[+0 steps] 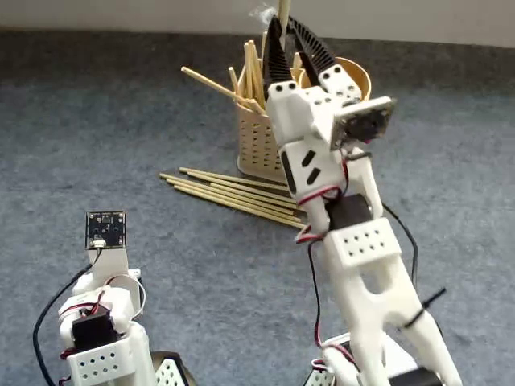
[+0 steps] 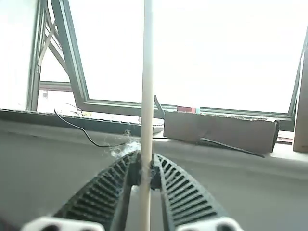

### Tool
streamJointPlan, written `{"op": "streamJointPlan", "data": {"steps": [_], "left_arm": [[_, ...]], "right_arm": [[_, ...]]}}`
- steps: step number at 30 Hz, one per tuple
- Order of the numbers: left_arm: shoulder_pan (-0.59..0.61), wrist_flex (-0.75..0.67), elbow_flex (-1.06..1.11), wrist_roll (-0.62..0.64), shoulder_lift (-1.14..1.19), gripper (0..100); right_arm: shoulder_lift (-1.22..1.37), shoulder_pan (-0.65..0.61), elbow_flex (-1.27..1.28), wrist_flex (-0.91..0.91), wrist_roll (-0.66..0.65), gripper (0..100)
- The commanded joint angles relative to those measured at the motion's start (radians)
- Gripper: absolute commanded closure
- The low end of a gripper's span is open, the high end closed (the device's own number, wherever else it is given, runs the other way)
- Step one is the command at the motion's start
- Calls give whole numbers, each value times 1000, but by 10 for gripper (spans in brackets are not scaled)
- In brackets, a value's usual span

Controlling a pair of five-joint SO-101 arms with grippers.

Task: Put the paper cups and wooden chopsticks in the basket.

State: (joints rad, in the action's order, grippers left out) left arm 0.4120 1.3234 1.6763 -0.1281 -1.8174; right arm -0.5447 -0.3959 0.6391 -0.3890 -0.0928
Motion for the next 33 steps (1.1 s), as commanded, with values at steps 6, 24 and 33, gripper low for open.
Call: {"op": "streamJointPlan", "data": {"steps": [6, 24, 33], "left_arm": [[8, 5, 19, -3, -18, 986], [13, 5, 19, -3, -18, 986], [13, 5, 19, -3, -18, 986]], "right_arm": [[208, 47, -19, -176, 8, 995], [-125, -8, 173, 65, 8, 860], [-371, -110, 170, 542, 5, 860]]}}
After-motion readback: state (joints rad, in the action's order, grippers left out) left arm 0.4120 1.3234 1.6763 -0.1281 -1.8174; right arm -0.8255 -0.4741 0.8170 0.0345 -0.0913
